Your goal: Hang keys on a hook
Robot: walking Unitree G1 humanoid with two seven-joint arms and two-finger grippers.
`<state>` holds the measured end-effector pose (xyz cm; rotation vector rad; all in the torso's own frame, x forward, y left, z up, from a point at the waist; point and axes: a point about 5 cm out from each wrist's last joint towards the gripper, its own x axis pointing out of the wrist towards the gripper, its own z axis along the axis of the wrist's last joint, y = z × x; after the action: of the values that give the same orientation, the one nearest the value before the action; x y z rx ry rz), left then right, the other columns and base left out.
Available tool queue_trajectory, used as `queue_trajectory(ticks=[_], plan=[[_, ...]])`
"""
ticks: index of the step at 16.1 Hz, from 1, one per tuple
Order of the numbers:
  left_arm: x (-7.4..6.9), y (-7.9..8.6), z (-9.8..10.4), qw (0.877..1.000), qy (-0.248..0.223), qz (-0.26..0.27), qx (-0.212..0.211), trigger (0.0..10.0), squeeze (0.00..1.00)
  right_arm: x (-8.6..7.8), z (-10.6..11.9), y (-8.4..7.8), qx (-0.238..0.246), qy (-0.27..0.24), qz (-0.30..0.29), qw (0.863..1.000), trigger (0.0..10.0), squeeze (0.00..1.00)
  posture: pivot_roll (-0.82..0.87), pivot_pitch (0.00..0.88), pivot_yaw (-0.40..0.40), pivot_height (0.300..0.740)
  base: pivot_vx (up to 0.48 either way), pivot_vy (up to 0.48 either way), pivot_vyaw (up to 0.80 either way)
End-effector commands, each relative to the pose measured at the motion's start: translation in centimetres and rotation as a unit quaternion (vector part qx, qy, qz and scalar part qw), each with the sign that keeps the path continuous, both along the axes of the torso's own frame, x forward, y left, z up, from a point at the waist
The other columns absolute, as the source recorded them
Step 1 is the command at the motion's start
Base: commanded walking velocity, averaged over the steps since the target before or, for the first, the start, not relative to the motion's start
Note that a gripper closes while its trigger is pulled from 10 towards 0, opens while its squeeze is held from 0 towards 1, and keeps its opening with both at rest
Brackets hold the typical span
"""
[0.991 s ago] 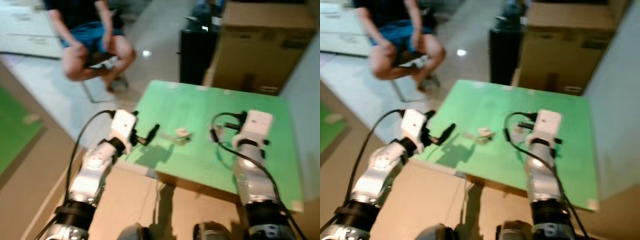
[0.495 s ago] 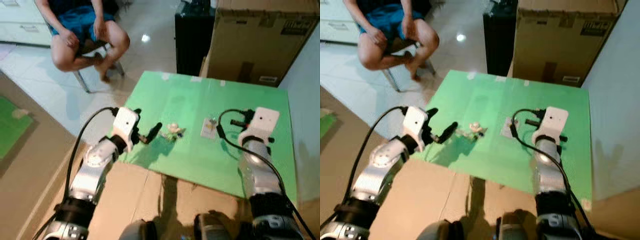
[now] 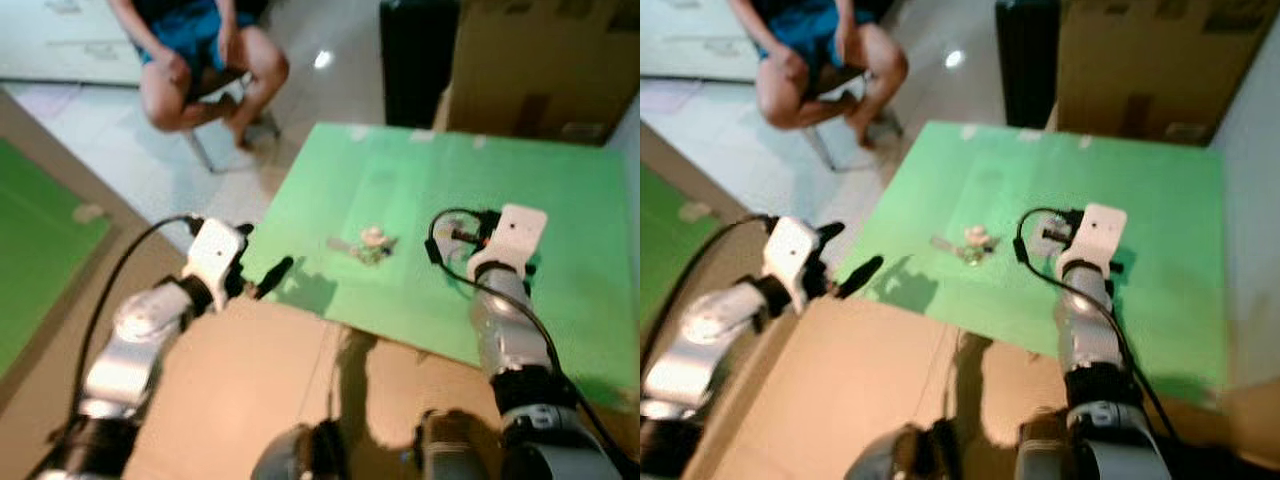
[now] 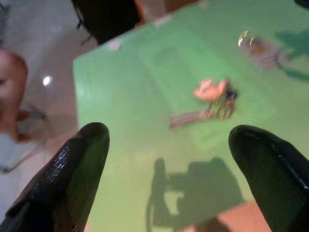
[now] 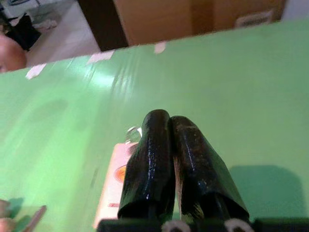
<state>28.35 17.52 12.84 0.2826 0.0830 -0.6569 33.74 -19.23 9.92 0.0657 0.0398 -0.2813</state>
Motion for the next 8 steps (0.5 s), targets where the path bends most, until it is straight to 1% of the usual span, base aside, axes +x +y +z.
queue_trajectory(ticks=[1, 2, 4, 5, 6, 8], plan=[[-0.4, 1.3, 0.3, 1.000, 0.007, 0.008, 0.009, 10.0, 0.00, 0.1, -0.7, 1.0, 0.005, 0.010, 0.017, 1.000, 10.0, 0.00, 0.01, 0.271, 0.310, 0.740, 0.000, 0.000, 0.00], [-0.7, 1.9, 0.7, 1.000, 0.008, 0.007, 0.021, 10.0, 0.00, 0.2, -0.9, 1.1, 0.002, 0.013, 0.021, 1.000, 10.0, 0.00, 0.03, 0.272, 0.321, 0.740, 0.000, 0.000, 0.00], [-1.3, 2.8, 1.1, 0.999, 0.014, 0.009, 0.028, 10.0, 0.00, 0.0, -1.2, 1.3, 0.000, 0.015, 0.020, 1.000, 10.0, 0.00, 0.05, 0.281, 0.341, 0.740, 0.000, 0.000, 0.00], [-1.4, 2.9, 1.2, 0.999, 0.016, 0.008, 0.030, 10.0, 0.00, -0.1, -1.4, 1.3, 0.000, 0.016, 0.020, 1.000, 10.0, 0.00, 0.05, 0.282, 0.342, 0.740, 0.000, 0.000, 0.00], [-1.7, 3.2, 1.3, 0.999, 0.022, 0.006, 0.036, 10.0, 0.00, -0.4, -2.0, 1.6, 0.003, 0.025, 0.018, 1.000, 10.0, 0.00, 0.05, 0.291, 0.343, 0.740, 0.000, 0.000, 0.00], [-1.9, 3.5, 1.5, 0.999, 0.026, 0.009, 0.041, 10.0, 0.00, -0.8, -3.0, 2.0, 0.028, 0.038, 0.011, 0.999, 10.0, 0.00, 0.05, 0.300, 0.342, 0.740, 0.000, 0.000, 0.00]])
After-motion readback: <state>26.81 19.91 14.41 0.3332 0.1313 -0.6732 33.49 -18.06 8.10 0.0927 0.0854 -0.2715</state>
